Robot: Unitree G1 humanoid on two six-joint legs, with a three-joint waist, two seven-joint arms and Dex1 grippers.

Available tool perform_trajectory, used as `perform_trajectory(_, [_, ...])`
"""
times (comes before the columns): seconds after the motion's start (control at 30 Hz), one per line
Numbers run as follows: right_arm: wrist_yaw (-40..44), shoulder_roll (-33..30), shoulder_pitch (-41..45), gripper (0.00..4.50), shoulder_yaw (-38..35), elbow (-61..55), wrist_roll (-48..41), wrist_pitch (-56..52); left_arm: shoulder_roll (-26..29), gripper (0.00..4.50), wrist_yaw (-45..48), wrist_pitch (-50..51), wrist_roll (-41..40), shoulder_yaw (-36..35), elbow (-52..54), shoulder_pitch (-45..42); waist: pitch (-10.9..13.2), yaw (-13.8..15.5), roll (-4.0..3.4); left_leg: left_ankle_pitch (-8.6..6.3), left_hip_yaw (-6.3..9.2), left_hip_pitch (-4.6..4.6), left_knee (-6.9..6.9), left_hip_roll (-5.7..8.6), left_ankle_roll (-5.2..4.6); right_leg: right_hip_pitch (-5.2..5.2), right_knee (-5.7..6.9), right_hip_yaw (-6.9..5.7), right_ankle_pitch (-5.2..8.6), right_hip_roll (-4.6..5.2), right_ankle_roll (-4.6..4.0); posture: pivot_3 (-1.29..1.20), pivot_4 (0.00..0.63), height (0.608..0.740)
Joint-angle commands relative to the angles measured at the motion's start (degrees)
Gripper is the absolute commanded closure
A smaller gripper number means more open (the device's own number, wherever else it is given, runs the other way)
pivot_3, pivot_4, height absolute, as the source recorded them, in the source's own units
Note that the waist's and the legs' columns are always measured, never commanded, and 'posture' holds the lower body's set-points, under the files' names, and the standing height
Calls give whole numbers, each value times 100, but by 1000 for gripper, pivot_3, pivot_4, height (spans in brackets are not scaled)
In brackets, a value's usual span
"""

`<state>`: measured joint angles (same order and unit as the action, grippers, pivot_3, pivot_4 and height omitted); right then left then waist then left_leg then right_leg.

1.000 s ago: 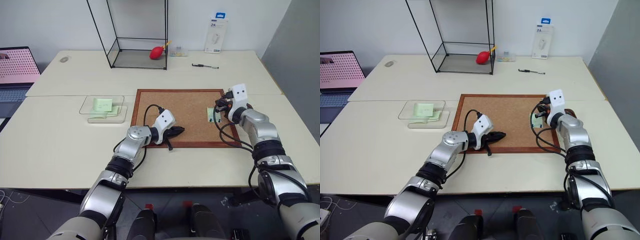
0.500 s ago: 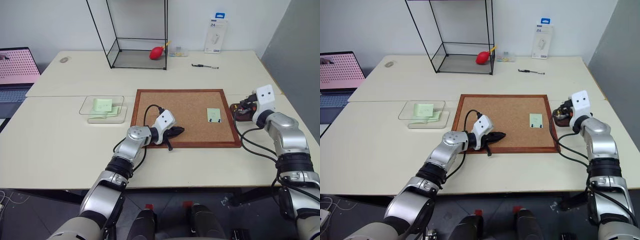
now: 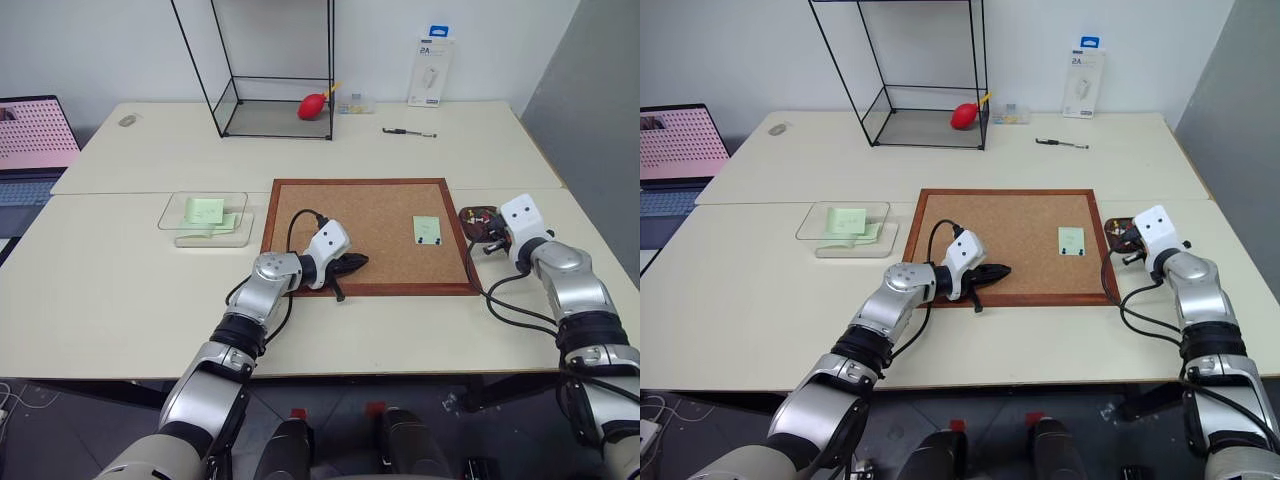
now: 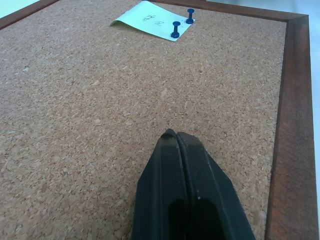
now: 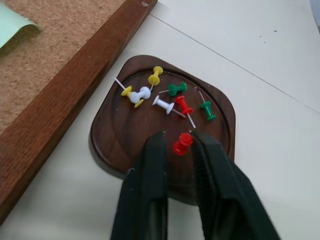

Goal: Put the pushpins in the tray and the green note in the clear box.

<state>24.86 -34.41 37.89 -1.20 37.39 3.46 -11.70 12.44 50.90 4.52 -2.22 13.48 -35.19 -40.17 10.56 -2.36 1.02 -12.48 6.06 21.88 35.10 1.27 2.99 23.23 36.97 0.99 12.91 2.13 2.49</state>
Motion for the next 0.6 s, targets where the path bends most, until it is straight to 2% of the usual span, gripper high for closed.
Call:
perform_trajectory(0.03, [-79, -93, 235, 2553, -92, 43, 29, 158, 43, 4500, 98, 106, 162, 164, -108, 189, 0, 0, 0, 0, 0, 0, 0, 0, 0, 0, 0, 0, 0, 0, 0, 0, 150, 740])
perform_trajectory(0.27, [-12, -107, 221, 1161, -238, -91, -158, -19, 16, 4500, 76, 87, 181, 177, -134, 188, 0, 0, 0, 0, 0, 0, 0, 0, 0, 0, 0, 1, 0, 0, 0, 0, 150, 740])
perform_trajectory(0.43, [-13, -141, 174, 1161, -407, -292, -288, 17, -1, 4500, 73, 72, 186, 179, -161, 158, 0, 0, 0, 0, 0, 0, 0, 0, 0, 0, 0, 0, 0, 0, 0, 0, 150, 740])
perform_trajectory(0.6, [654, -47, -311, 1161, -639, -1207, -909, -143, -4, 4500, 67, 70, 197, 180, -177, 159, 0, 5, 0, 0, 2, 1, 0, 0, 0, 0, 0, -1, 0, 0, 0, 0, 150, 740])
